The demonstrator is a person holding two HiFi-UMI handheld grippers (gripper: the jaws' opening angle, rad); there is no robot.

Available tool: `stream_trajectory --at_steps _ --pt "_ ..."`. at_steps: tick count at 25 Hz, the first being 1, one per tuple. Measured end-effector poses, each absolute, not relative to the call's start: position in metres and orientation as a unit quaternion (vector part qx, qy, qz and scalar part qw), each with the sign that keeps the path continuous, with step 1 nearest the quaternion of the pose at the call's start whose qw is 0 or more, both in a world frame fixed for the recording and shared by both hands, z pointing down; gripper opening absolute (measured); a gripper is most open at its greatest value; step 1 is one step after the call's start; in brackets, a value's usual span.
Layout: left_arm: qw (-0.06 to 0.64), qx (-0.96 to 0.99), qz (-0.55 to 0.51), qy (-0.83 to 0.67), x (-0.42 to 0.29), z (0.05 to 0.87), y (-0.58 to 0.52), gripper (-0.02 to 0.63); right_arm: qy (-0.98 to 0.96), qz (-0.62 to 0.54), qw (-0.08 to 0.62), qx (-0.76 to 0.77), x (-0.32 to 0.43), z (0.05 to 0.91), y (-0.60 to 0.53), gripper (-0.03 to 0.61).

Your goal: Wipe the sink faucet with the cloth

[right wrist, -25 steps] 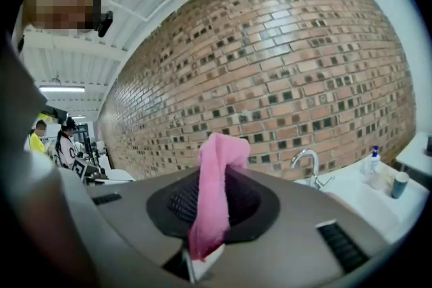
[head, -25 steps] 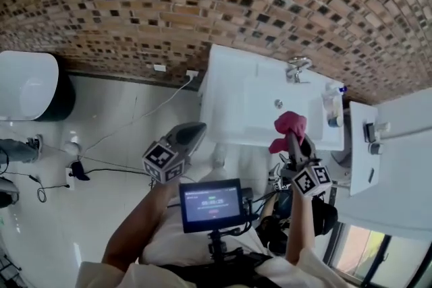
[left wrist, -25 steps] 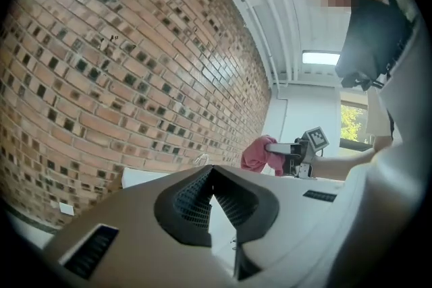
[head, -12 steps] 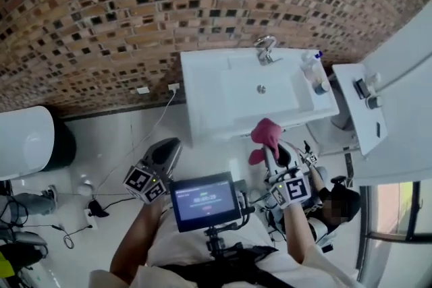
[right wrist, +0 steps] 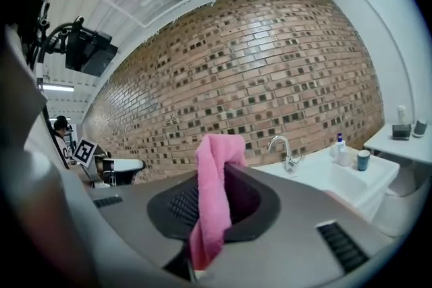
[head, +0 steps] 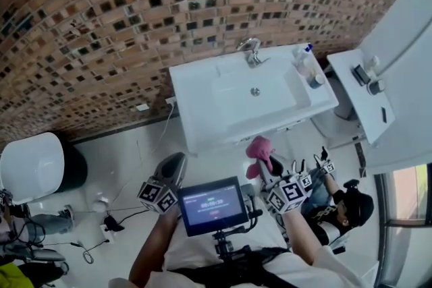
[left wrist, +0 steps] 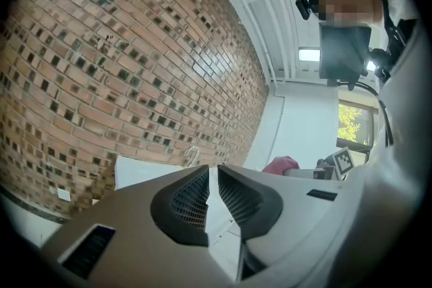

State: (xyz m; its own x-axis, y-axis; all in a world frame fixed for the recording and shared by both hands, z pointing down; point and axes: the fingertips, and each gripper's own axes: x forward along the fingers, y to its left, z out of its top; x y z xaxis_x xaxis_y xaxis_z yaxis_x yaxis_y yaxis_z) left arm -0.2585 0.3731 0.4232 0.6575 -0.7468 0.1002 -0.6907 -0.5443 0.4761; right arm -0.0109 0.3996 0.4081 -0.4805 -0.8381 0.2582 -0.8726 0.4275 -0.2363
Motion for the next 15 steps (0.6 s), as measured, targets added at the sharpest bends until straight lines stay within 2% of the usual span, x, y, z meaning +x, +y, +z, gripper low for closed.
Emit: stream_trajectory --at_steps 15 --pt "0.262 0.874 -0.018 -0.409 -0.191 0.433 0.374 0.037 -0.851 0.185 0.048 0.49 0.036 0.425 0.415 0.063"
